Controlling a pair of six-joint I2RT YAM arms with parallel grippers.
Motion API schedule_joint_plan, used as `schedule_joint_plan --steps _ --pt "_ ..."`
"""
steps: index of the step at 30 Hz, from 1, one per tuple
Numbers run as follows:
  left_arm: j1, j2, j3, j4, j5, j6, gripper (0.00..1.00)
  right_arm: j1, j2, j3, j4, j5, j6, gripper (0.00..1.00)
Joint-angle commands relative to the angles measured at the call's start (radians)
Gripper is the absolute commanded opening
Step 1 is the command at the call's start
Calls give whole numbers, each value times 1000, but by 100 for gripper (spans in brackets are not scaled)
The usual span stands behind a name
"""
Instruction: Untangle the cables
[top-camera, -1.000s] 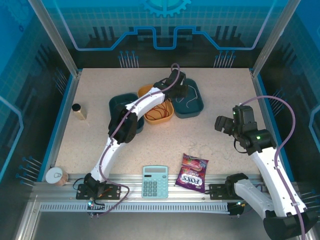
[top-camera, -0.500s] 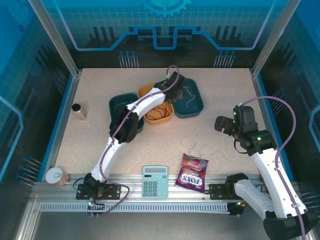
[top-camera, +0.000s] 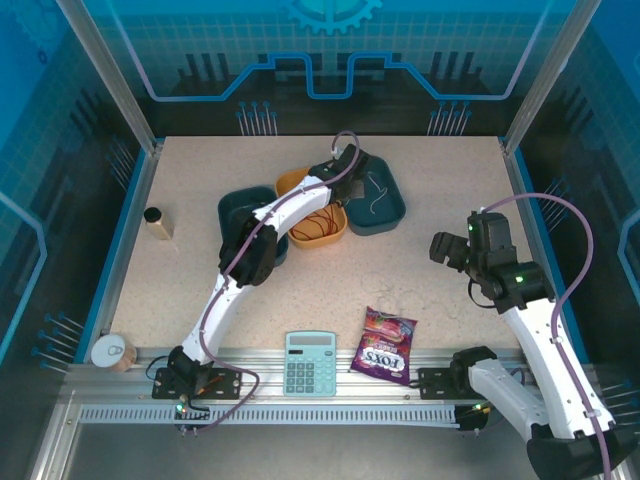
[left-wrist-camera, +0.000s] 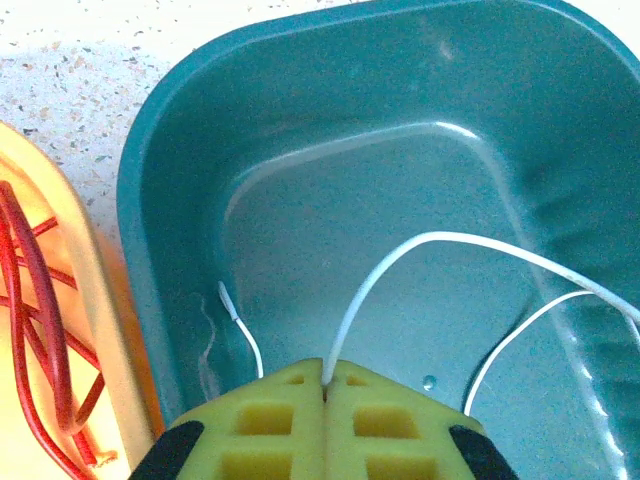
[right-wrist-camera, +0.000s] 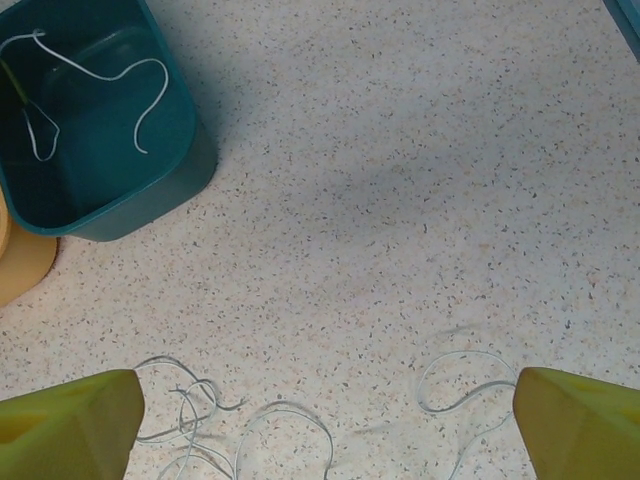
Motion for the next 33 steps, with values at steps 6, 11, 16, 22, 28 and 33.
schedule_joint_plan --steps 6,11,16,22,28,33 --pt "8 -65 0 24 124 -4 21 -18 46 32 -152 82 60 97" --pt "-9 -135 -46 60 151 21 42 -18 49 53 -243 126 84 97" --pt "-20 -238 -143 122 189 43 56 -19 33 37 -282 108 108 94" --pt "-22 -330 -225 165 232 62 72 -17 26 -2 -275 46 121 92" --pt "-20 -352 -250 179 199 89 73 -18 25 -31 -262 15 129 90" --pt "21 -242 -102 92 134 97 72 -17 8 -33 -238 -3 124 90"
